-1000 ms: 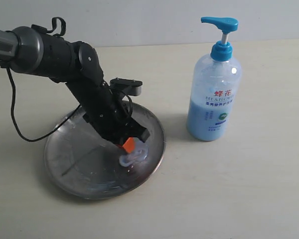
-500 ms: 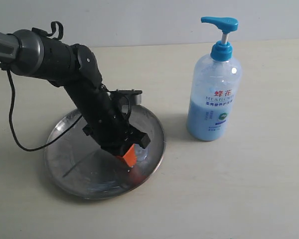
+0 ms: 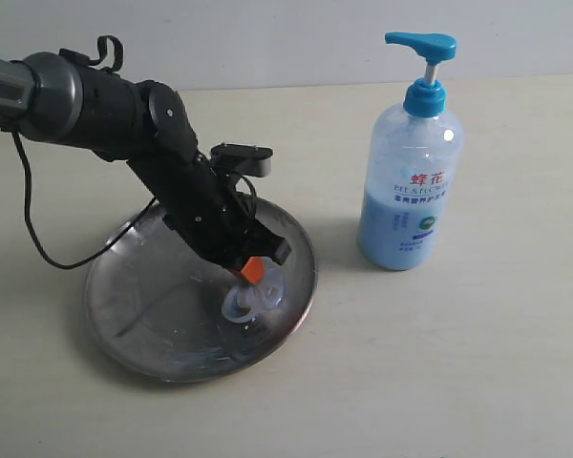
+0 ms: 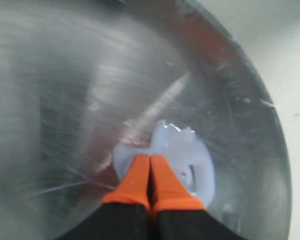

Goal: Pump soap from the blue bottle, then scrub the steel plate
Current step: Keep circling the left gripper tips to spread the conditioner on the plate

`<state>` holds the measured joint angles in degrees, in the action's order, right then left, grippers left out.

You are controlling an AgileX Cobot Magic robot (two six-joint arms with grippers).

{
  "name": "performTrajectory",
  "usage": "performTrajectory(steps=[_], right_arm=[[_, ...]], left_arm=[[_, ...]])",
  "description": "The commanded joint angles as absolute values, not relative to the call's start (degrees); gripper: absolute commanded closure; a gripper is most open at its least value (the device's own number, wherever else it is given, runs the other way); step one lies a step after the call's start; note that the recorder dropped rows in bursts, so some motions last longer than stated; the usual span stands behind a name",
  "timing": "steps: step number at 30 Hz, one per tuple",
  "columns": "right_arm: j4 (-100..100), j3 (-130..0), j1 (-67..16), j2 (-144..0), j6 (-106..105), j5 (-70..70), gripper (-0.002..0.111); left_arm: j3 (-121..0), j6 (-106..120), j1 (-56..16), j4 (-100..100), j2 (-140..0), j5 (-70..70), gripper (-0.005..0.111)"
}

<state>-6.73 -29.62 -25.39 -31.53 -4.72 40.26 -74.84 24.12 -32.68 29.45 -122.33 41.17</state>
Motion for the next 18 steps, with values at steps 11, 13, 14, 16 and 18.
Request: performTrajectory(steps=[11,13,14,16,18], right_arm=[[-7.08,-29.37,-25.34,-31.37,-4.95,39.32,0.108],[-7.08,-29.37,-25.34,-31.37,-4.95,39.32,0.108],[-7.08,-29.37,-25.34,-31.37,-4.95,39.32,0.108],[-7.08,-29.37,-25.34,-31.37,-4.95,39.32,0.108],[-7.08,-29.37,-25.34,-31.37,-4.95,39.32,0.108]], left_arm=[[-74.09,22.27,-32.76,25.85,-123.50,49.53,0.107],[-74.09,23.92,-32.76,30.17,-123.50,49.11,0.107],[-74.09,25.62,-32.76,32.73,-123.50,49.11,0.107],[-74.09,28.81,-32.76,37.18,-123.50,49.11,0.107],[-74.09,30.69,-32.76,40.55,-123.50,48.44,0.107]])
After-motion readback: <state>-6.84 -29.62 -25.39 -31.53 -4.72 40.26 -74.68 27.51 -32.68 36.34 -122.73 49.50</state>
